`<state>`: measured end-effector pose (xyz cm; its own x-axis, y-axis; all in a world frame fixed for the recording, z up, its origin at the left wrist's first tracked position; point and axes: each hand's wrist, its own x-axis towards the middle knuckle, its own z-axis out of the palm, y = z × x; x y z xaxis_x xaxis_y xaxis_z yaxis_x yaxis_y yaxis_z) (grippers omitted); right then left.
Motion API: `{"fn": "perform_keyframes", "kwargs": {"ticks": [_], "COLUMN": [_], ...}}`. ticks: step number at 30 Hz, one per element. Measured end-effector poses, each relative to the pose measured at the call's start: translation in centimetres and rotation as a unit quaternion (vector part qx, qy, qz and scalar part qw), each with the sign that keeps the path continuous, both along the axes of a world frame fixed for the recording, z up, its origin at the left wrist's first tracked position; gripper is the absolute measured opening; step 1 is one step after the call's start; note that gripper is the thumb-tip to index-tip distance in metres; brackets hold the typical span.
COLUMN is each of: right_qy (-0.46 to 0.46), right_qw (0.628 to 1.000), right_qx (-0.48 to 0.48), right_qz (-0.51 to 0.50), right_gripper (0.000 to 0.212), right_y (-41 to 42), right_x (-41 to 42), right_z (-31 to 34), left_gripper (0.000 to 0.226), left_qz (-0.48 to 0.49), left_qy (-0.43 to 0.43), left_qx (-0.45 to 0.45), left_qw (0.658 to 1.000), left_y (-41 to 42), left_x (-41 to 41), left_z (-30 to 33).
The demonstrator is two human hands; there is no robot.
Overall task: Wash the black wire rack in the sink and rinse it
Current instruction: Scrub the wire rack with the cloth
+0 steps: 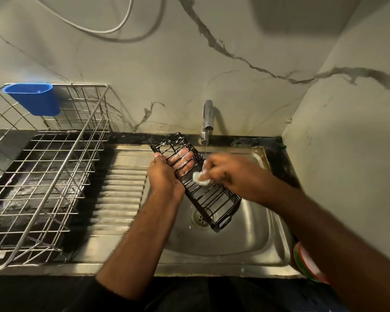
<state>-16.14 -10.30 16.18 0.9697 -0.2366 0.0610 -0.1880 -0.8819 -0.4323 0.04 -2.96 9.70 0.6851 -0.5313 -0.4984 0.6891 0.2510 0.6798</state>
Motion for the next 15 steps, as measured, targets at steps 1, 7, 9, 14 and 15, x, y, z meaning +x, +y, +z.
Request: {"fn": "perform_keyframes", "kwargs": {"ticks": [1,7,9,14,15], "right_qy": [0.032,-0.054,-0.130,-0.169,-0.163], "right_qw": [0.999,0.994,0.980,0.970,0.972], "right_qx": [-0.006,0.007,0.013,0.053,0.059], "right_qz": [0.008,-0.092,-0.147,-0.166,-0.157], "right_gripper": [0.035,0.030,0.036,0.042,0.040], "right_y": [0.5,-2.6,-3.6,-2.6,-1.9], "right_x": [0.3,1.6,2.8,4.3,3.9], "right_z": [0.0,1.0,0.8,0.1,0.0], "left_gripper": [0.059,0.036,0.036,0.032,0.031], "left_qz": [0.002,-0.036,-0.071,-0.078,-0.068], "left_qy": [-0.003,-0.050,-0.075,-0.089,-0.088], "left_qx": [-0.003,-0.008,-0.006,-0.009,-0.007], "left_qw": [1.000,0.998,0.995,0.993,0.994], "left_y": [0.0,0.5,0.4,0.5,0.7], "left_x": [0.0,0.0,-0.8,-1.0,-0.5], "left_z": [0.2,1.1,1.2,1.1,0.9]}}
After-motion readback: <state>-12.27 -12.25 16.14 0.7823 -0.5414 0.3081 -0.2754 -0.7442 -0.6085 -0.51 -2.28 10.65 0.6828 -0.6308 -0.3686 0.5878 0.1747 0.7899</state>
